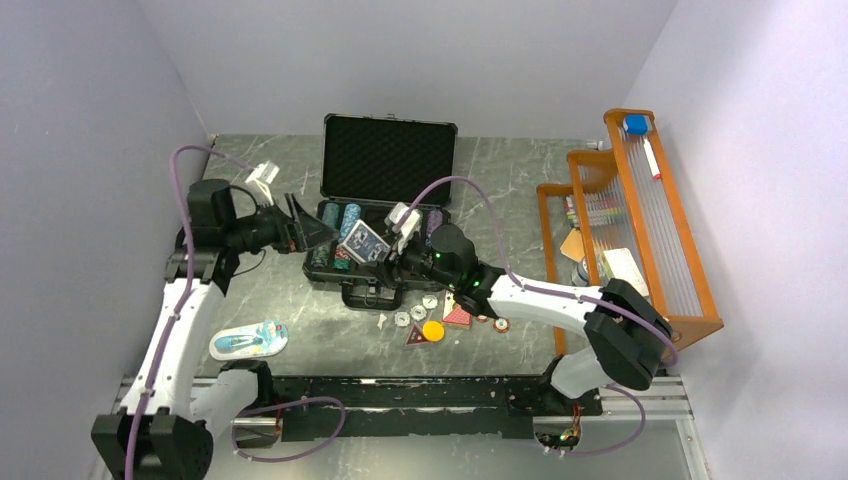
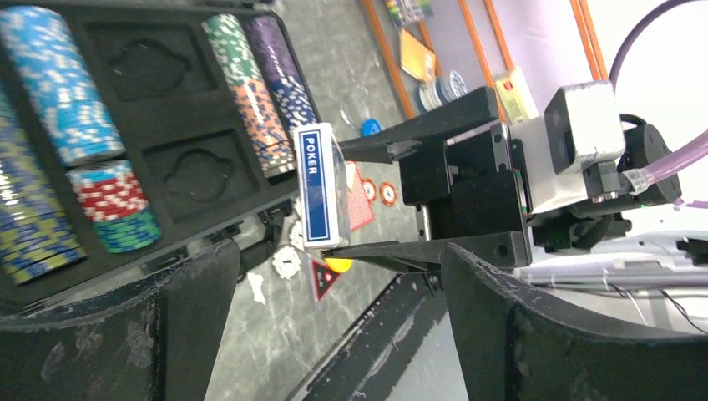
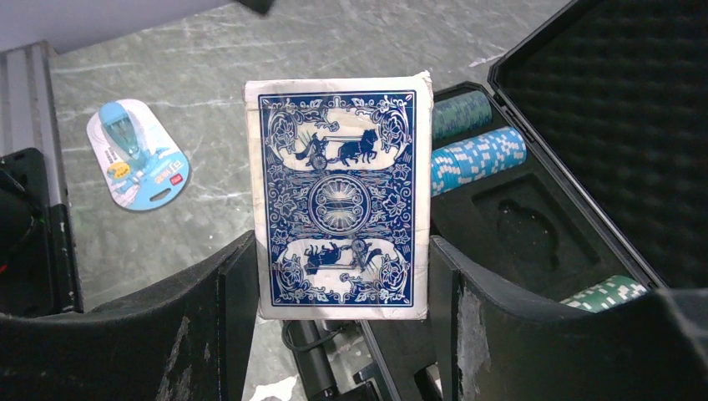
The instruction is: Pack up texas hold em set
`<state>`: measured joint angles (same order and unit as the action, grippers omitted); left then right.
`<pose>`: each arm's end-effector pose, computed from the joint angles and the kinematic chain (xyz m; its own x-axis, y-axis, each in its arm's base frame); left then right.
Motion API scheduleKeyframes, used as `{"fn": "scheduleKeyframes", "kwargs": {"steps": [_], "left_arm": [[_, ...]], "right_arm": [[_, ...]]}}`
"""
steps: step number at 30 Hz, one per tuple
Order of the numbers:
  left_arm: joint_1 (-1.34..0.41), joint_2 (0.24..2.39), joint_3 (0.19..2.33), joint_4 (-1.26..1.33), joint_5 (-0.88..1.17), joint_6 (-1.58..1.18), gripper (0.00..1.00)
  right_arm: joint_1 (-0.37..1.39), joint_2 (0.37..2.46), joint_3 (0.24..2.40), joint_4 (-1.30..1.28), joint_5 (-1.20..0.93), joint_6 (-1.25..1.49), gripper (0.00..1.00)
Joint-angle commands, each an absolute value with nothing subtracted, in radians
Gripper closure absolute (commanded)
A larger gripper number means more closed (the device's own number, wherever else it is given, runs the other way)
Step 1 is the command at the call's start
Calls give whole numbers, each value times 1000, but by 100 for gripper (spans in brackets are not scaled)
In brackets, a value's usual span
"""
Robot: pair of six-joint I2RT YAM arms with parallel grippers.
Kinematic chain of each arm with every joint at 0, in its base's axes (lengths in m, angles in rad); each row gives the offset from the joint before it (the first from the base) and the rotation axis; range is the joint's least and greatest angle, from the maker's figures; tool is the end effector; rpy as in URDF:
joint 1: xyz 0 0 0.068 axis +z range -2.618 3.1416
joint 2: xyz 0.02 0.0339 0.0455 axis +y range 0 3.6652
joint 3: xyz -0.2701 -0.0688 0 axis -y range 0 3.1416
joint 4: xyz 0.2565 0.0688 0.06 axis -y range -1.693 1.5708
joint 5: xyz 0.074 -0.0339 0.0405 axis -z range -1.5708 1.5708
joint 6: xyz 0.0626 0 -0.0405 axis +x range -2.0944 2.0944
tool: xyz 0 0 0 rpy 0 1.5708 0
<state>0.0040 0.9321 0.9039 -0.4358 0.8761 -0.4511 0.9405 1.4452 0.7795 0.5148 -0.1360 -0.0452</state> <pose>0.2193 -0.0472 0.3320 -0.7012 -0.2819 -0.6549 0.4209 0.5778 -0.6993 0.2050 0.2954 0.2498 -0.0488 -0.1428 -0.9885 -0.8825 0.4697 -0.0243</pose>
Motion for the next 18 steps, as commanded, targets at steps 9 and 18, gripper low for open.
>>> {"fn": "scheduleKeyframes", "kwargs": {"steps": [9, 18], "left_arm": [[-127, 1071, 880, -371, 895, -583, 25], [-152, 1115, 844, -338, 910, -619, 56]], "right_arm": [[905, 1475, 810, 594, -270, -15, 47], [904, 1492, 836, 556, -305, -31, 47]]}}
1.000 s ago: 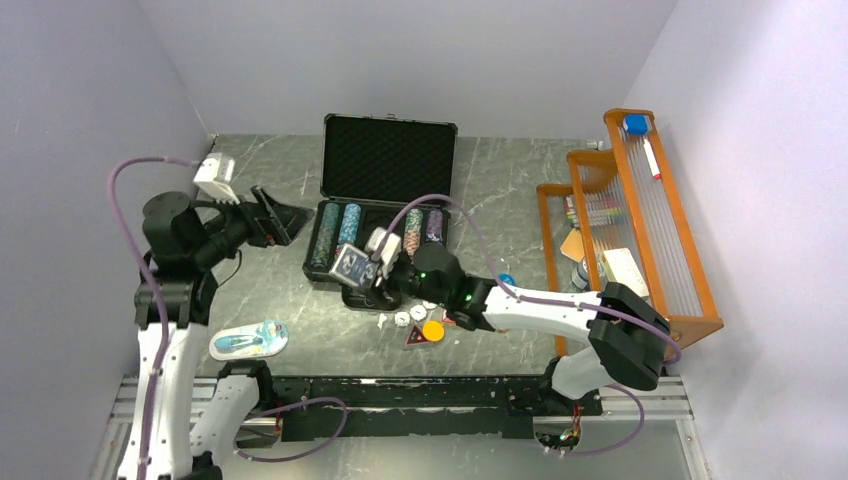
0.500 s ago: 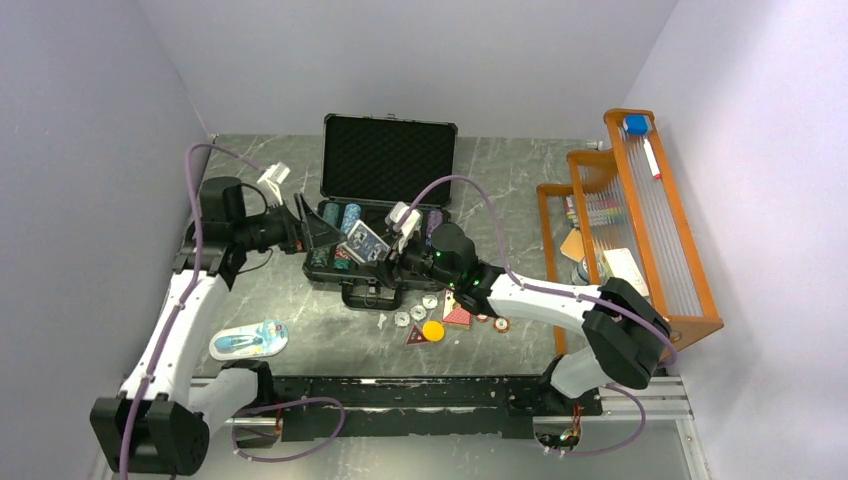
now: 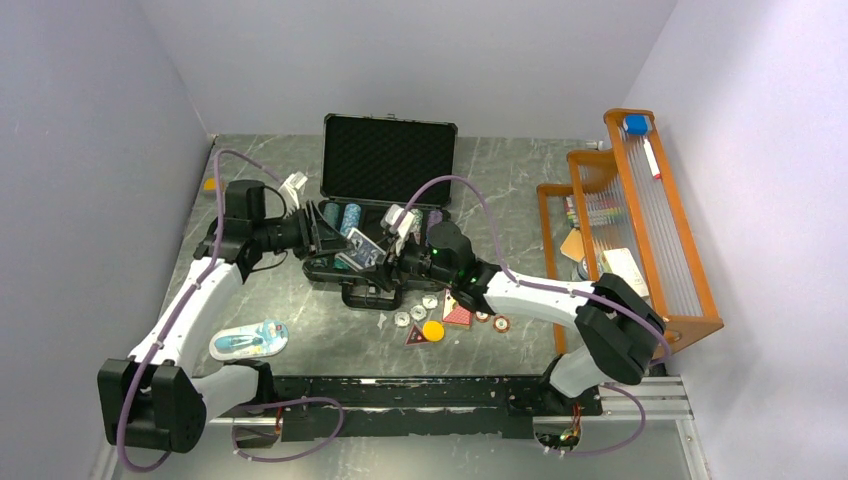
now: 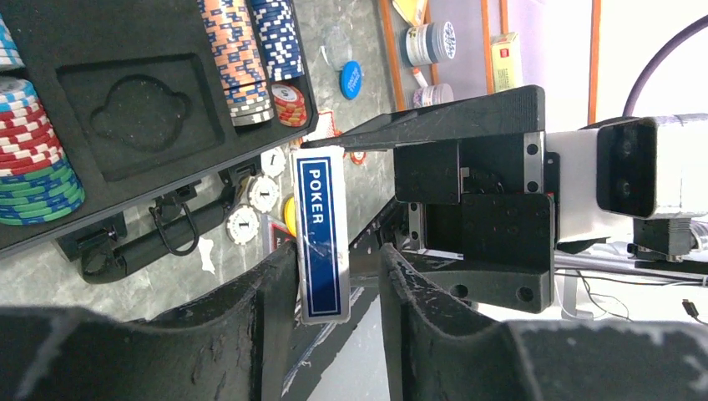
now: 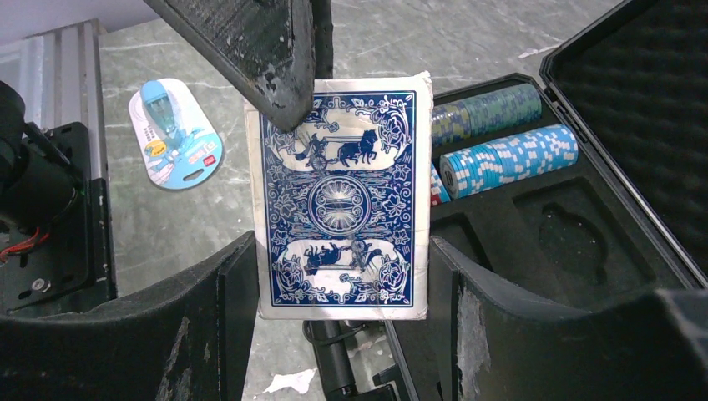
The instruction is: Pack up texas hold em set
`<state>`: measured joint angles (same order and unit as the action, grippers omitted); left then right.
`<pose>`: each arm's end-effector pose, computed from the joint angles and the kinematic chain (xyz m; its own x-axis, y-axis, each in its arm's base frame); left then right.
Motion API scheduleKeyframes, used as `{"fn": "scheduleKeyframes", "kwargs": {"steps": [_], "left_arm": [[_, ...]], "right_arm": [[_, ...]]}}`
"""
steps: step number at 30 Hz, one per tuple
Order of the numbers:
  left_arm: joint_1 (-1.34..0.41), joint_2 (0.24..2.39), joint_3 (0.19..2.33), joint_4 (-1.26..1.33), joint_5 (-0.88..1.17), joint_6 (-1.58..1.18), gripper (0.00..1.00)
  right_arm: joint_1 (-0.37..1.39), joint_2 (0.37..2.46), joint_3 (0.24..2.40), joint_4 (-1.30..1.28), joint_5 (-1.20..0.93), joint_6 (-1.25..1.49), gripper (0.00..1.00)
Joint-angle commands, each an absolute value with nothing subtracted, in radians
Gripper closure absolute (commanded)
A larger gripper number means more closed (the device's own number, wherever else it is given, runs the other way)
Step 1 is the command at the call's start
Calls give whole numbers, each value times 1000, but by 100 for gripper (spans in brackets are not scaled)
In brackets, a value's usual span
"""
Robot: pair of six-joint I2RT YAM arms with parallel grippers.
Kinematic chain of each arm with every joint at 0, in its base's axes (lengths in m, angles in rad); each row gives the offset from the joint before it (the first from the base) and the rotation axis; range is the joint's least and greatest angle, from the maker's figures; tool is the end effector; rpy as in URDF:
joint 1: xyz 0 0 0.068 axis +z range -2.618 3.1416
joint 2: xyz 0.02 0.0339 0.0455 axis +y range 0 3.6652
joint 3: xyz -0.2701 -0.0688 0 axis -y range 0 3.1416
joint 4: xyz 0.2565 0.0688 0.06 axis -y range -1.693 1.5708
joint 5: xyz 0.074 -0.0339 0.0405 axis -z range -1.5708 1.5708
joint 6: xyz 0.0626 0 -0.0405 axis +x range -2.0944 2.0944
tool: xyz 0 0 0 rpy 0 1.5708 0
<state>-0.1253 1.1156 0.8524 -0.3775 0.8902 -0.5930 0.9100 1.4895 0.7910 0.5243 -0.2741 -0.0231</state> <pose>0.2474 -0.0802 0.2795 -0.8812 -0.2434 -0.4052 0.2464 0.4949 -0.8333 0.2108 0.2988 0.2404 -0.0850 -0.1456 -0.9857 -0.9259 0.3771 0.0242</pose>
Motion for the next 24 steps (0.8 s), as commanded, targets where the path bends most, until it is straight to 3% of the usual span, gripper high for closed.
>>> {"fn": "scheduleKeyframes", "kwargs": {"steps": [1, 4, 7, 9, 12, 19, 24], "left_arm": [[-155, 1117, 842, -345, 905, -615, 56], [-161, 1124, 835, -343, 905, -616, 61], [-168, 1130, 836, -322, 910, -623, 80], [-172, 1131, 847, -314, 895, -613, 92], [-171, 1121, 865, -283, 853, -607, 93], [-172, 1153, 830, -115, 639, -618, 93], [-183, 1217, 775, 115, 556, -653, 93]], "right_arm": [[904, 1493, 836, 556, -314, -31, 47], [903, 1491, 836, 556, -328, -28, 48], [905, 1484, 832, 553, -336, -28, 46], [904, 1477, 836, 531, -328, -21, 31], [903, 1449, 832, 492, -231, 16, 2], [900, 1301, 761, 437, 24, 245, 0], [900, 1188, 722, 298, 75, 411, 1]]}}
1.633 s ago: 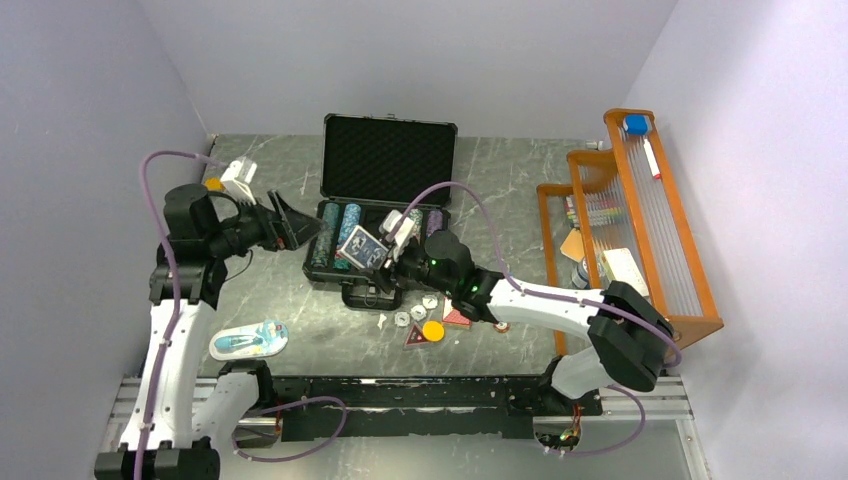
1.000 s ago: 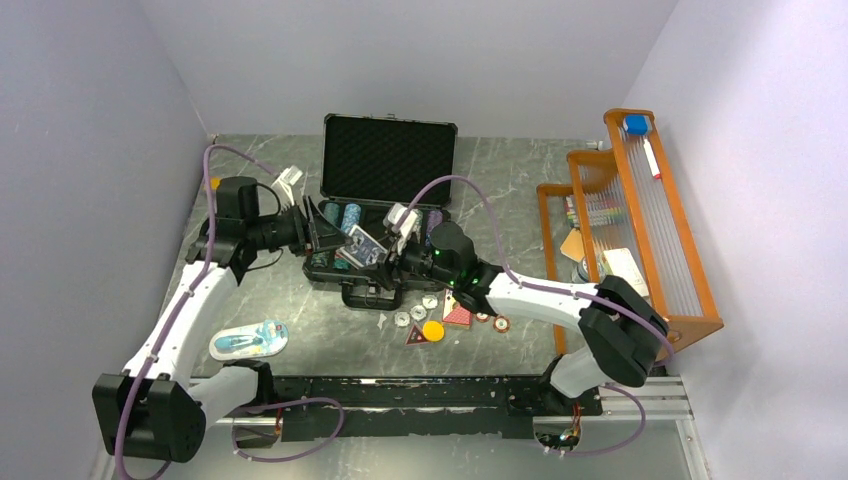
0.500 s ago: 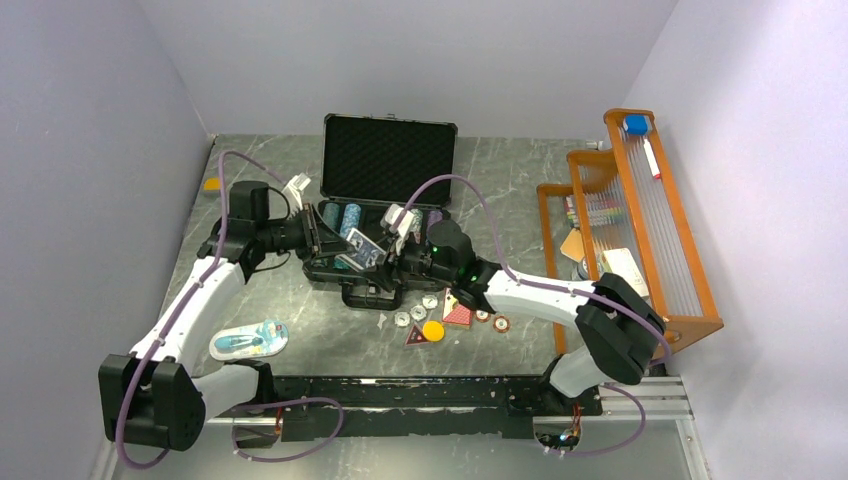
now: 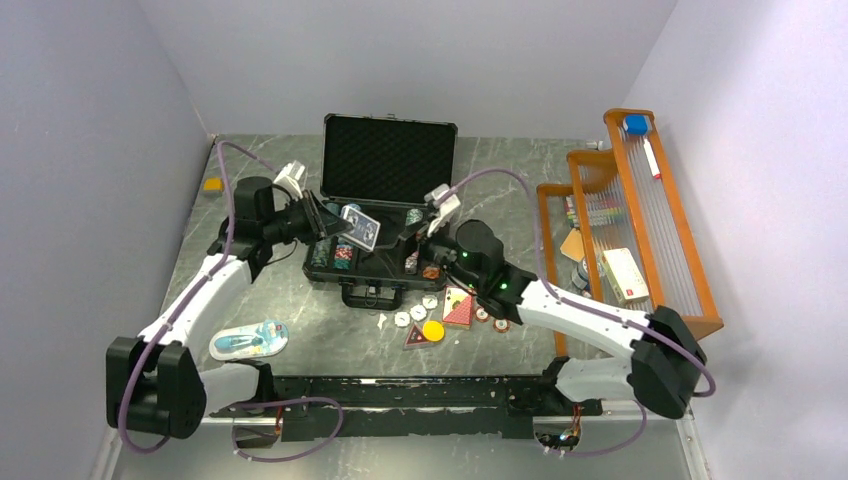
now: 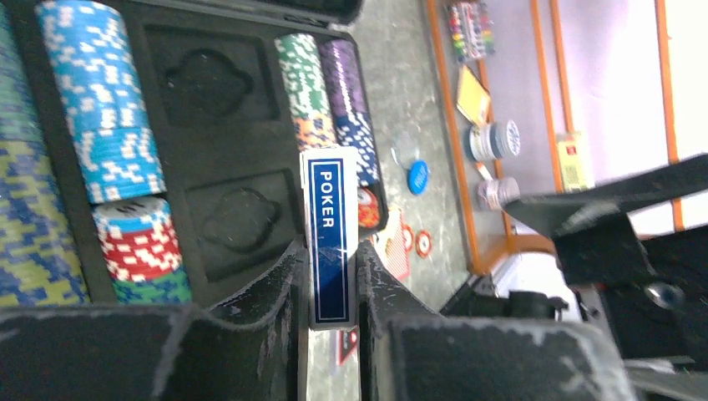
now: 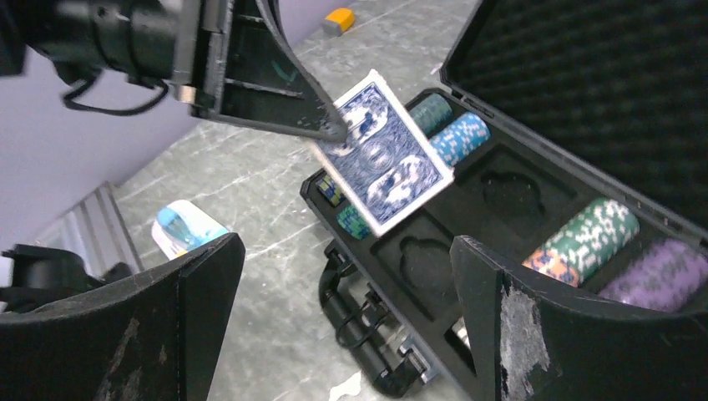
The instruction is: Pack up texas hold em set
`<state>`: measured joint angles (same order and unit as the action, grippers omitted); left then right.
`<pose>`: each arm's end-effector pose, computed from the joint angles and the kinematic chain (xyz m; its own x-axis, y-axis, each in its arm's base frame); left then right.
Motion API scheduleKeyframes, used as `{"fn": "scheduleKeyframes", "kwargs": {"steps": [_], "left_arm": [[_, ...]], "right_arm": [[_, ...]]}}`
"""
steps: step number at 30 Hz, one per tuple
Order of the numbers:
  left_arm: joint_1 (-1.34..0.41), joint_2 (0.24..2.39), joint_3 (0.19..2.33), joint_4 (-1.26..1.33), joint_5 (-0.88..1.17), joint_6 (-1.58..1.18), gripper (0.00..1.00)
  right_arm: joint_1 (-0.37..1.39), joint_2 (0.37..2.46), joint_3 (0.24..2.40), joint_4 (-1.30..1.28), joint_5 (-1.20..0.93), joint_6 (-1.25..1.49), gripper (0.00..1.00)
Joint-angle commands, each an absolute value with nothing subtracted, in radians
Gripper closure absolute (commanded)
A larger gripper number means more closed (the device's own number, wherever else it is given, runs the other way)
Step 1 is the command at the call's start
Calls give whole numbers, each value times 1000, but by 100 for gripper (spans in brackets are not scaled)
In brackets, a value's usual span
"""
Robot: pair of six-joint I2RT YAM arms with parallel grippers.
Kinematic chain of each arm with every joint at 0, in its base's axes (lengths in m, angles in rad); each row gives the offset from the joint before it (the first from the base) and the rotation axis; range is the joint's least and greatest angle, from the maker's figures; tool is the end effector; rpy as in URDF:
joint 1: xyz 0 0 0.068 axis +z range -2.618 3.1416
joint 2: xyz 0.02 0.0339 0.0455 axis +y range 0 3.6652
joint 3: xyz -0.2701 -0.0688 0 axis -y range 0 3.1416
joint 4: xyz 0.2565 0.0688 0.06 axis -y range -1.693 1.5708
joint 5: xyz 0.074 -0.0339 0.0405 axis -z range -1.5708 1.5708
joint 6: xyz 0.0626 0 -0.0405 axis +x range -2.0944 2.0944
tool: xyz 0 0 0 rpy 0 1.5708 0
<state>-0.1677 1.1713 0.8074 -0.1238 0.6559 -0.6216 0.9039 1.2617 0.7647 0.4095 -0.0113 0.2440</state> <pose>0.2748 -0.0852 0.2692 -0.7620 -0.3391 -0.5517 0.2703 0.6077 -0.7468 0.2023 0.2582 0.2893 -0.2440 0.0807 -0.9664 -0.7561 0.6082 0.2416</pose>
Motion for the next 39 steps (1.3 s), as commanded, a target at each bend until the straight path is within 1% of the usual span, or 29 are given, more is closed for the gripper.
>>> {"fn": "scheduleKeyframes", "kwargs": {"steps": [1, 4, 7, 11, 15, 18, 21, 25, 28, 32, 37, 39], "left_arm": [[-185, 1243, 781, 145, 542, -660, 93], [-190, 1361, 846, 187, 520, -668, 93], [-200, 1484, 902, 238, 540, -691, 93], [-217, 1617, 992, 245, 549, -701, 93], [-247, 1703, 1034, 256, 545, -722, 93], [-269, 1760, 1060, 244, 525, -719, 89], [-282, 1800, 1067, 249, 506, -714, 89], [-283, 1822, 1055, 245, 487, -730, 89], [-283, 1812, 1050, 167, 433, -768, 90], [-283, 1788, 1014, 140, 388, -822, 90], [-286, 1737, 925, 212, 339, -866, 91], [-288, 1734, 907, 232, 336, -855, 90]], "right_arm": [[900, 1164, 712, 285, 64, 425, 1], [900, 1107, 703, 222, 36, 447, 2], [900, 1074, 698, 167, 33, 453, 4], [899, 1029, 667, 165, 46, 473, 5], [898, 1007, 661, 148, 52, 497, 6], [899, 990, 650, 142, 80, 511, 7], [899, 967, 619, 164, 108, 524, 7], [898, 965, 603, 180, 129, 531, 8], [899, 971, 609, 175, 135, 532, 8], [900, 971, 597, 182, 149, 536, 8], [899, 965, 593, 173, 191, 543, 8], [898, 957, 586, 176, 209, 543, 8]]}}
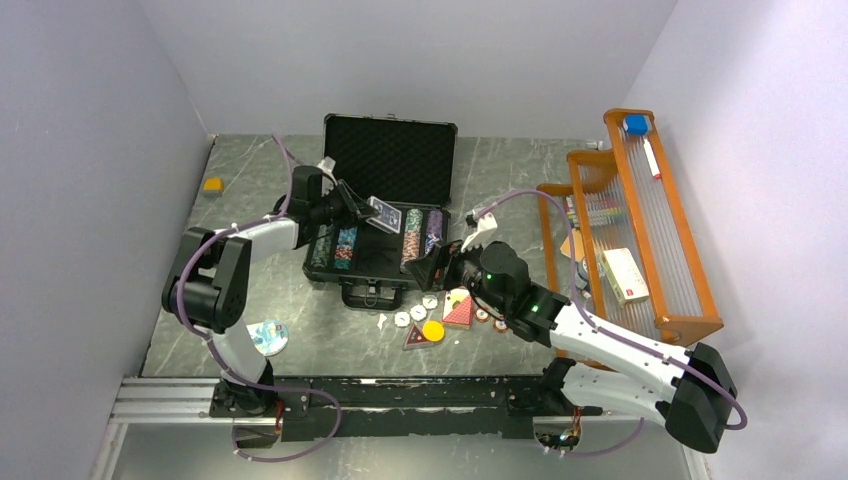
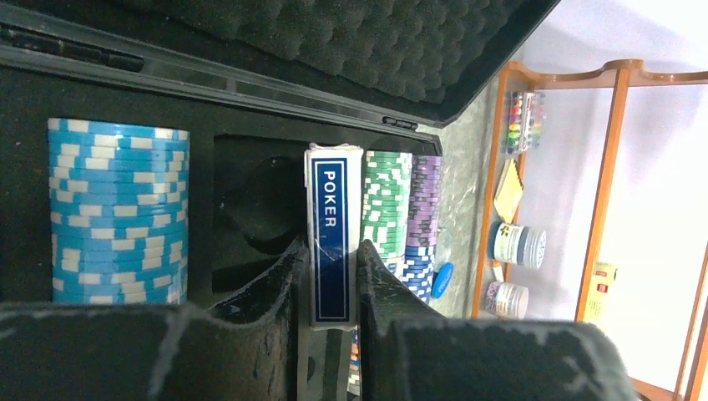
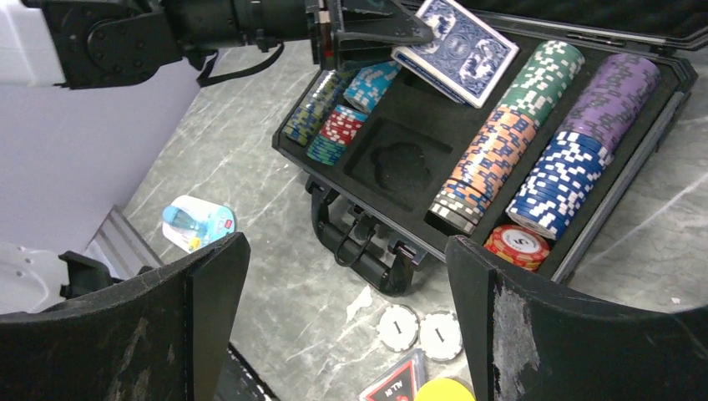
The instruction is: Pack up texas hold em set
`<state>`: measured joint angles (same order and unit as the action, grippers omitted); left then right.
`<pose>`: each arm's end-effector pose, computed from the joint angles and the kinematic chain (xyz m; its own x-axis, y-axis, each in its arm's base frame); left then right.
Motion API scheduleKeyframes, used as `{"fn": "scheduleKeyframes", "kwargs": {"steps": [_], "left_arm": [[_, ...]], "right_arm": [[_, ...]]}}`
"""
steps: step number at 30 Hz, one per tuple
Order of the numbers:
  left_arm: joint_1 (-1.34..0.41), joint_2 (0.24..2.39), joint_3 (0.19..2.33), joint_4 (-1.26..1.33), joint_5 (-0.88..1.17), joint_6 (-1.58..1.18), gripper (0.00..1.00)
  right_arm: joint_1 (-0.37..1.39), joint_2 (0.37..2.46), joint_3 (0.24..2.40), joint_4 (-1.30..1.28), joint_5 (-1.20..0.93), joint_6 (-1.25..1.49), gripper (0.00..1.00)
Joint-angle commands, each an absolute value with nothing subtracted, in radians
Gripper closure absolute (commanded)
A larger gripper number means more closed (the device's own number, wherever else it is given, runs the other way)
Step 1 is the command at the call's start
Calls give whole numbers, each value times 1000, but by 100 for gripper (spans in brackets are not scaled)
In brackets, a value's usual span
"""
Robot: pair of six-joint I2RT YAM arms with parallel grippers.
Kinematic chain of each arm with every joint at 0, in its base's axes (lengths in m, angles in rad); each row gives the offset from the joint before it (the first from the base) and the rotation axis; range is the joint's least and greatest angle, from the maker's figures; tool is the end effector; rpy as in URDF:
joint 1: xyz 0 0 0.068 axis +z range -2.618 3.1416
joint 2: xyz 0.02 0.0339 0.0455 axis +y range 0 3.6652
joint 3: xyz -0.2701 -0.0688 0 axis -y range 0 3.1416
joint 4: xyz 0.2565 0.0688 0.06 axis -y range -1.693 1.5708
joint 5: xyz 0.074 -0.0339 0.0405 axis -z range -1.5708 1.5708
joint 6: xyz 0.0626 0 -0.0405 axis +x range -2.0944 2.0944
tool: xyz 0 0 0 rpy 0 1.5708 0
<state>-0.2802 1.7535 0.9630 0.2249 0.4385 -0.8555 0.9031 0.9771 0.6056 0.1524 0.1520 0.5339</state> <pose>0.3794 -0.1368 0.1690 -0.7868 -0.4848 -0.3819 0.0013 0.6175 -0.7866 0.1699 0.2001 0.2706 -0.4643 0.2236 -0.8570 -0.5209 0.7136 0.4684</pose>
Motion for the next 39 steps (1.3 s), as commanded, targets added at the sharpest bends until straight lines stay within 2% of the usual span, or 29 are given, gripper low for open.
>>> {"fn": "scheduleKeyframes", "kwargs": {"steps": [1, 5, 10, 16, 20, 25, 32, 34, 39], "left_arm": [[-288, 1742, 912, 238, 349, -832, 87], [-297, 1804, 987, 198, 402, -755, 70], [-316, 1784, 1070, 59, 277, -665, 41], [-321, 1773, 1146, -119, 126, -611, 30], [-322, 1776, 1142, -123, 130, -605, 36], [-326, 1813, 1150, -117, 175, -602, 59], [-347, 1876, 1173, -137, 195, -587, 82], [-357, 1896, 1187, -155, 190, -582, 85], [-377, 1936, 1208, -202, 132, -585, 85]], "right_arm": [[900, 953, 580, 181, 212, 543, 8], [899, 953, 568, 189, 216, 549, 8], [899, 963, 576, 177, 224, 543, 8], [899, 971, 571, 172, 252, 528, 7], [898, 978, 563, 171, 266, 519, 7], [898, 984, 553, 170, 270, 517, 7], [897, 993, 549, 153, 290, 519, 7], [895, 997, 552, 138, 297, 520, 7], [882, 1028, 587, 64, 313, 541, 6]]}}
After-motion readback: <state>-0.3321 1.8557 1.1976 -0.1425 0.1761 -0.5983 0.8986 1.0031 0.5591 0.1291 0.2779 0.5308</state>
